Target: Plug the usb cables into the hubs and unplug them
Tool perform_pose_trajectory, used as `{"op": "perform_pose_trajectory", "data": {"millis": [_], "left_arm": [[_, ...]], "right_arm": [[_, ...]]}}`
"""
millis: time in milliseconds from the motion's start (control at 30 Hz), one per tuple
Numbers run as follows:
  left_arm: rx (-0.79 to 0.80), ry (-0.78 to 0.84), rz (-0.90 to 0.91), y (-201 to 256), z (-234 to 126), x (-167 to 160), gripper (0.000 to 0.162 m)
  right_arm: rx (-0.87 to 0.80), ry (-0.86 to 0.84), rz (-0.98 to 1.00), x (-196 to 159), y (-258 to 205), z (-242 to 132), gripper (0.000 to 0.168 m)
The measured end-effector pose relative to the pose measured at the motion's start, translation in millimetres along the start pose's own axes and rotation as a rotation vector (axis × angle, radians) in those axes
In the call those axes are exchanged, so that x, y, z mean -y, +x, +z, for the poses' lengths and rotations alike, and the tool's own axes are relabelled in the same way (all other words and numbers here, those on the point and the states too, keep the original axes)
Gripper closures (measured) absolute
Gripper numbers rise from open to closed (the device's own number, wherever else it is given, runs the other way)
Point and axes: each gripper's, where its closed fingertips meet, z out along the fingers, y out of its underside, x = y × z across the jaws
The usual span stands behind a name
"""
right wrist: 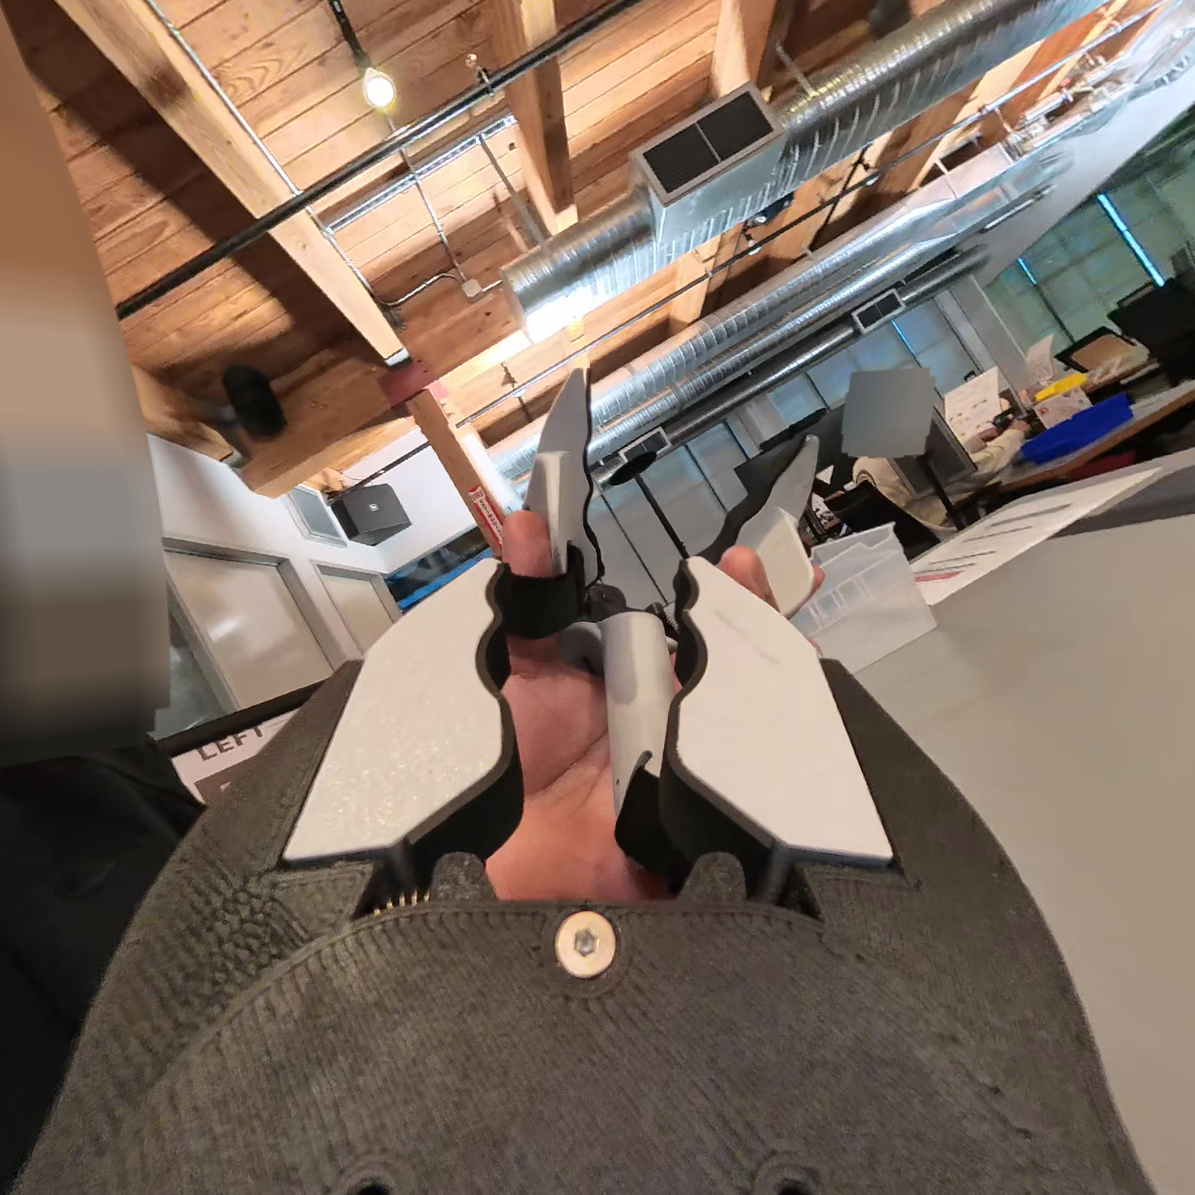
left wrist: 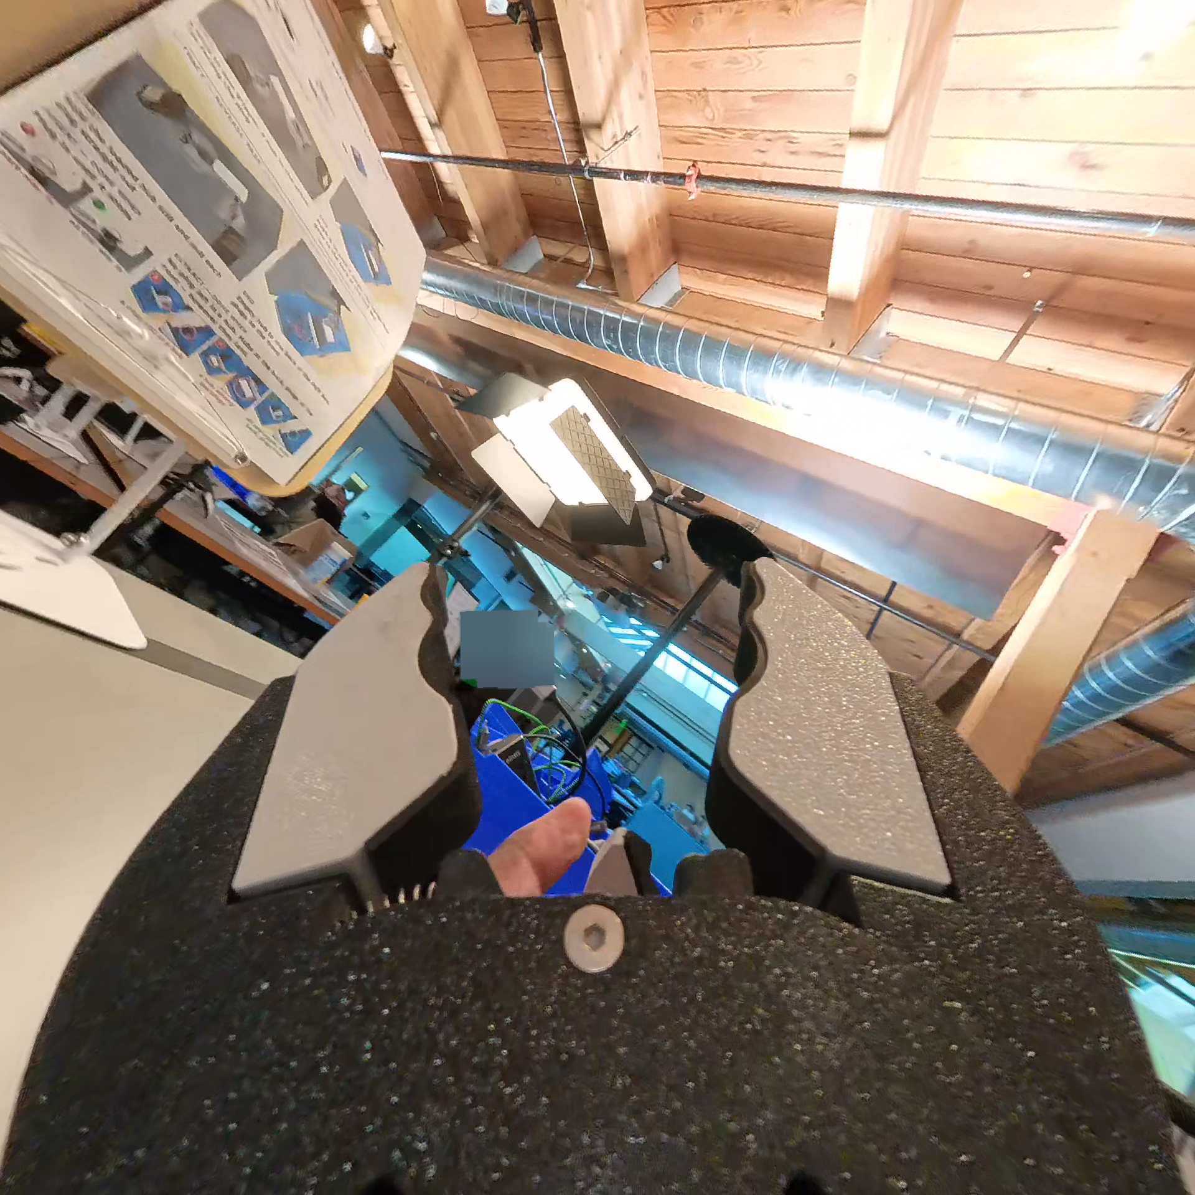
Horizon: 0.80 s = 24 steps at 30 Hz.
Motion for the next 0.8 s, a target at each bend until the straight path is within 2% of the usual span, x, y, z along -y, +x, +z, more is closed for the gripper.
{"op": "perform_pose_trajectory", "data": {"millis": [267,367,500,667,800], "left_arm": [[-0.054,0.001,0.060,33.8,5.5,9.0,0.078],[-0.099,-0.038,0.022,43.2,4.1,3.1,0.080],[-0.098,0.024,0.090,51.6,-7.5,13.3,0.081],[-0.096,-0.013,0.114,61.0,-8.0,15.7,0.066],[-0.069,0.010,0.129,63.1,-7.0,22.4,0.068]], "right_arm": [[0.124,0.096,-0.090,12.1,-29.4,-4.4,0.125],[0.123,0.049,-0.126,1.8,-33.2,-0.3,0.124],[0.122,-0.015,-0.152,-14.9,-36.5,8.6,0.122],[0.131,-0.003,-0.024,-29.8,-37.4,13.0,0.120],[0.125,0.039,0.051,-33.0,-39.5,12.3,0.116]]}}
